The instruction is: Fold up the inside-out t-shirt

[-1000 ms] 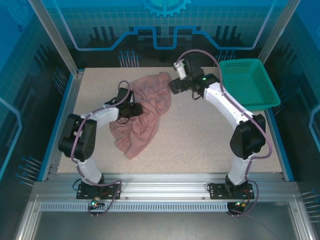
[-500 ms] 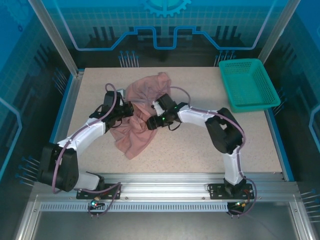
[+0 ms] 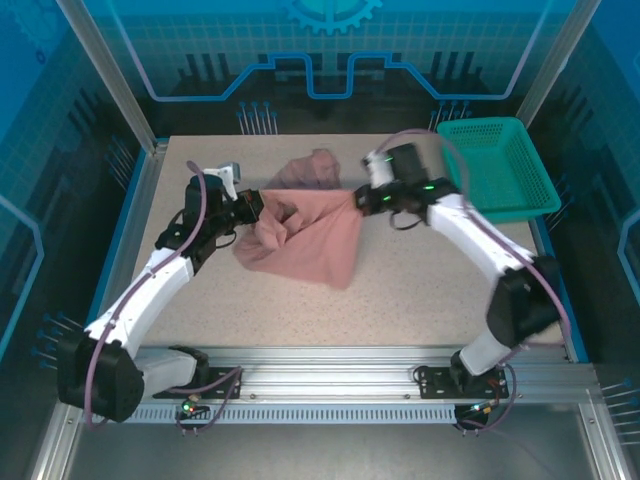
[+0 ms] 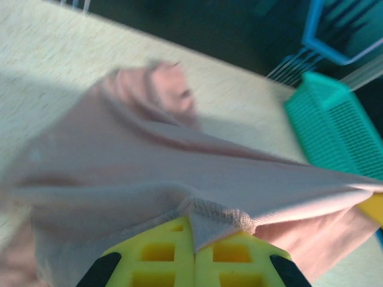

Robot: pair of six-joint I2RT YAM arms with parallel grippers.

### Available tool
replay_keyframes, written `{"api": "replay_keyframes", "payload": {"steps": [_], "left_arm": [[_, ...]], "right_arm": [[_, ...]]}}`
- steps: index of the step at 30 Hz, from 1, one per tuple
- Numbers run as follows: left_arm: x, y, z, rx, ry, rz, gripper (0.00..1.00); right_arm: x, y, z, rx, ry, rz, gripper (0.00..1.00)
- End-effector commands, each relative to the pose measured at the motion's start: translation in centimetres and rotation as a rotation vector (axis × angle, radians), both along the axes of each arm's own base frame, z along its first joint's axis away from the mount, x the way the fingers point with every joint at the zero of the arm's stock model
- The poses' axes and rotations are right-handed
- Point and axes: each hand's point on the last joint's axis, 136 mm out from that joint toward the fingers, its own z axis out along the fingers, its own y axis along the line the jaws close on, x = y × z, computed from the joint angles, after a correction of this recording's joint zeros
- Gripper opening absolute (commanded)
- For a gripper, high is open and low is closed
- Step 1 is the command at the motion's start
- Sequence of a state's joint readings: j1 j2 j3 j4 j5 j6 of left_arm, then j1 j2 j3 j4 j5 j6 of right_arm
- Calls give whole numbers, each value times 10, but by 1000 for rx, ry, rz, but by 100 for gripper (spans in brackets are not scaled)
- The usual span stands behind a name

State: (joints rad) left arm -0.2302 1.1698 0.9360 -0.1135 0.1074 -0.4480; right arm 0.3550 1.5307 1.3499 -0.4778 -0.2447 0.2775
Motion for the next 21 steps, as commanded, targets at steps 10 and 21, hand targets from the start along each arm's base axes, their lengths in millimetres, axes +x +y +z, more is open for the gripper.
{"api": "replay_keyframes", "payload": {"steps": [10, 21], "left_arm": [[151, 5, -44, 150, 87, 156, 11], [60, -9, -81, 45, 167, 91, 90]], "right_arm": [[71, -121, -95, -368, 237, -350, 46], [-4, -112, -175, -407, 458, -207, 74]]}}
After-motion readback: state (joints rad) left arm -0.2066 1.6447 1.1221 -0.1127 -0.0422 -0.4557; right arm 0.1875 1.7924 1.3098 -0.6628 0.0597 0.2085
